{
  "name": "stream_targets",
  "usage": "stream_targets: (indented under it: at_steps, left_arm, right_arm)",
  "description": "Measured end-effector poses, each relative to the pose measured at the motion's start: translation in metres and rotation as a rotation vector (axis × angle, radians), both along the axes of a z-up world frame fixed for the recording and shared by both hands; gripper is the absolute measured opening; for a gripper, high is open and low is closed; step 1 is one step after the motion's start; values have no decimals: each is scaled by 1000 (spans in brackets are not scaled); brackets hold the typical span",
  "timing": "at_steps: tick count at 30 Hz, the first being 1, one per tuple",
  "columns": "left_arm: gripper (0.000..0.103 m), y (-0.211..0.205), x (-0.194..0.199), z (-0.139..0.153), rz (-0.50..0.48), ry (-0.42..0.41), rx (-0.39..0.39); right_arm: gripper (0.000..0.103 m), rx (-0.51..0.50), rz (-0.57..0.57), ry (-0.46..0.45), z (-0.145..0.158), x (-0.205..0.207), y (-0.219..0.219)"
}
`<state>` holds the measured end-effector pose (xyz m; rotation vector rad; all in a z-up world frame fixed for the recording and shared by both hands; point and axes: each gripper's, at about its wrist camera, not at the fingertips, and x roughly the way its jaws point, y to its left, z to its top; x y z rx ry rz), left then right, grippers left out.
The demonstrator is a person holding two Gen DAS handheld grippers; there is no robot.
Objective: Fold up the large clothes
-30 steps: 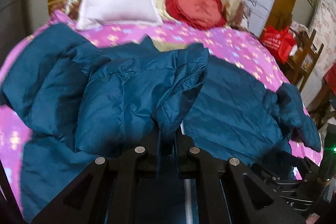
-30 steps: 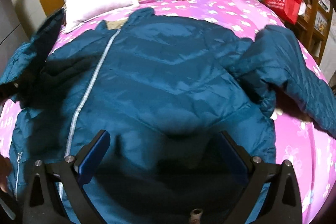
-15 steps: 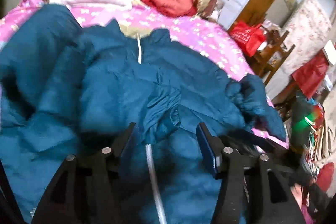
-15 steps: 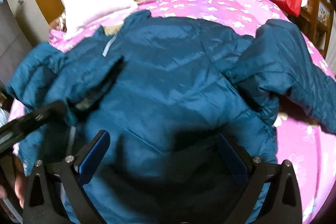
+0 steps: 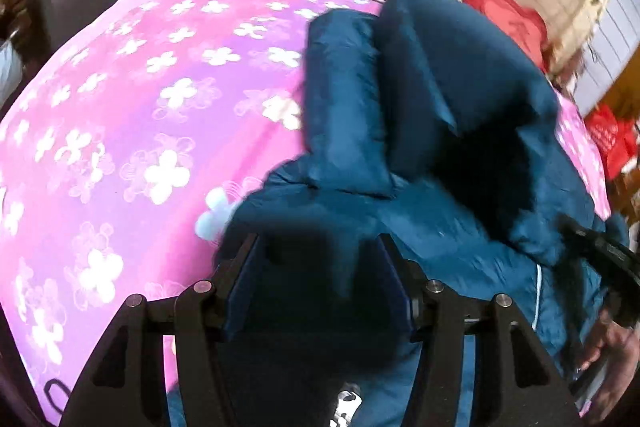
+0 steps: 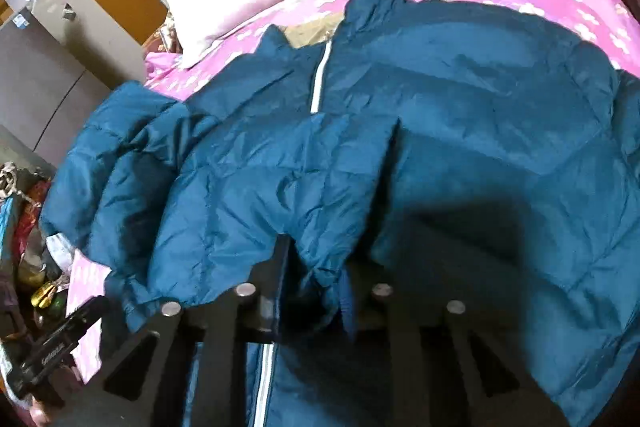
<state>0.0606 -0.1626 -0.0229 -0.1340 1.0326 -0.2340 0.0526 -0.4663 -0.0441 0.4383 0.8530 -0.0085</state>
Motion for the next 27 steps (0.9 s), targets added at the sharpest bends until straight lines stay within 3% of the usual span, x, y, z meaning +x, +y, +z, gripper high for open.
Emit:
stream_targets:
  at_steps: [4, 7, 10, 13, 16, 20, 22, 27]
  left_arm:
    - [38, 7, 3, -1, 10, -29, -16]
    - [38, 9, 3, -4, 13, -41, -12]
    - [38, 0, 1, -4, 11, -53, 10]
    - [38, -6, -3, 9, 9, -88, 8]
    - [38, -9, -2, 28, 10, -178, 22]
    - [38, -28, 12, 37, -14, -215, 55]
    - [38, -38, 22, 34, -20, -227, 46]
    - [38, -67, 48, 17, -15, -211, 88]
  right_arm:
    - [10, -206, -36, -119, 35, -27, -11]
    - [10, -291, -136, -126, 49, -41, -42]
    - [10, -308, -239, -84, 42, -44, -79]
    - [10, -345, -311, 2, 18, -33, -102]
    - [14, -330, -278, 34, 10, -25, -110]
    - [44, -366, -333, -28, 37, -56, -118]
    - [49, -370, -360, -81, 53, -67, -117]
    - [49, -293, -172, -95, 56, -36, -94]
